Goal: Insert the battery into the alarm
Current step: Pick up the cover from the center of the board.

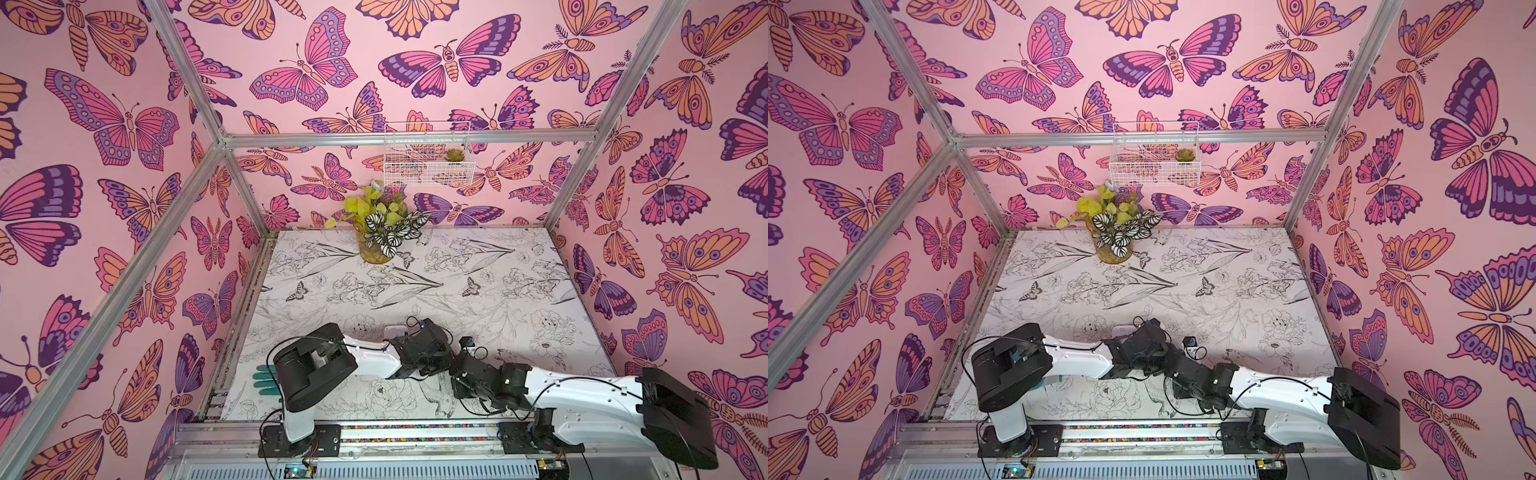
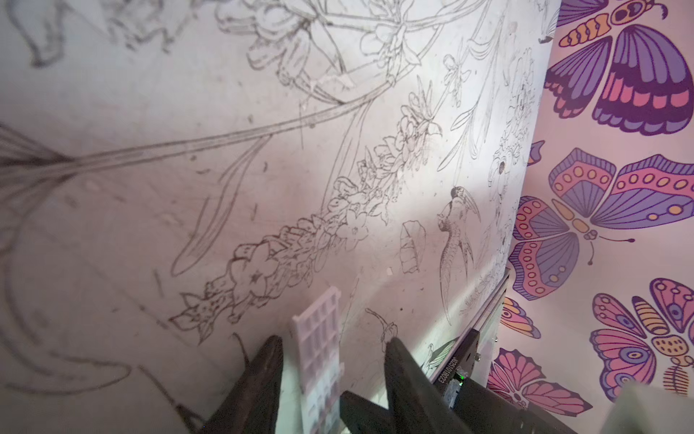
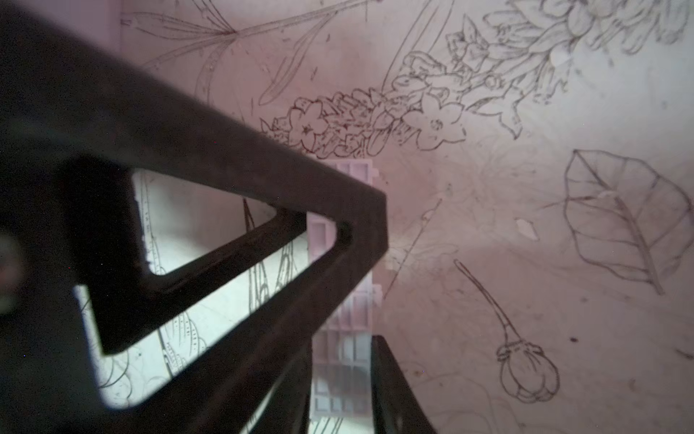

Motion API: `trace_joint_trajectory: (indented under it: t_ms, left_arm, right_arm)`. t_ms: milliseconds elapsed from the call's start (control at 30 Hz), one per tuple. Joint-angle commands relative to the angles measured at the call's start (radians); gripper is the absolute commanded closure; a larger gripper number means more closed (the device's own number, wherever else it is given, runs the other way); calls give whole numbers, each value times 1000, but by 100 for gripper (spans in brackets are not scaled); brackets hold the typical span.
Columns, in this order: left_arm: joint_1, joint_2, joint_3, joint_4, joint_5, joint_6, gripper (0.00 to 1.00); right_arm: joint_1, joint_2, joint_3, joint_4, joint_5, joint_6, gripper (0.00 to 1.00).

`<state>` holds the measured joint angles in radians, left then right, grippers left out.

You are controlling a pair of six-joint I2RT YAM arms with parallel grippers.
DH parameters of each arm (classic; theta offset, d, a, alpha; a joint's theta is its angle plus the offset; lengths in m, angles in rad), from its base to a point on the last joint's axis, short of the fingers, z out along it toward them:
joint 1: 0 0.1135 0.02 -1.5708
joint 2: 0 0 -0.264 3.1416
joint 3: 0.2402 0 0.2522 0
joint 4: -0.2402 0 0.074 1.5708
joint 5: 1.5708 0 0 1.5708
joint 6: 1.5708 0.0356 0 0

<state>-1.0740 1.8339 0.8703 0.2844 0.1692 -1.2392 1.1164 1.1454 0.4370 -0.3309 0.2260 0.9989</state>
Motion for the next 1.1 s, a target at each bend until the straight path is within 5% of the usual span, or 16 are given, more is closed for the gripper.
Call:
trace_joint_trajectory:
  t_ms: [0, 867, 1067]
  left_arm:
    - [-5, 39, -26, 7, 13, -11, 54]
    - [-4, 50, -103, 151, 13, -29, 99]
    - [-4, 3, -93, 148, -6, 4, 100]
  right_arm:
    - [7, -13, -3, 3, 5, 17, 73]
    - [8, -25, -5, 4, 7, 23, 73]
    - [7, -94, 19, -64, 37, 6, 68]
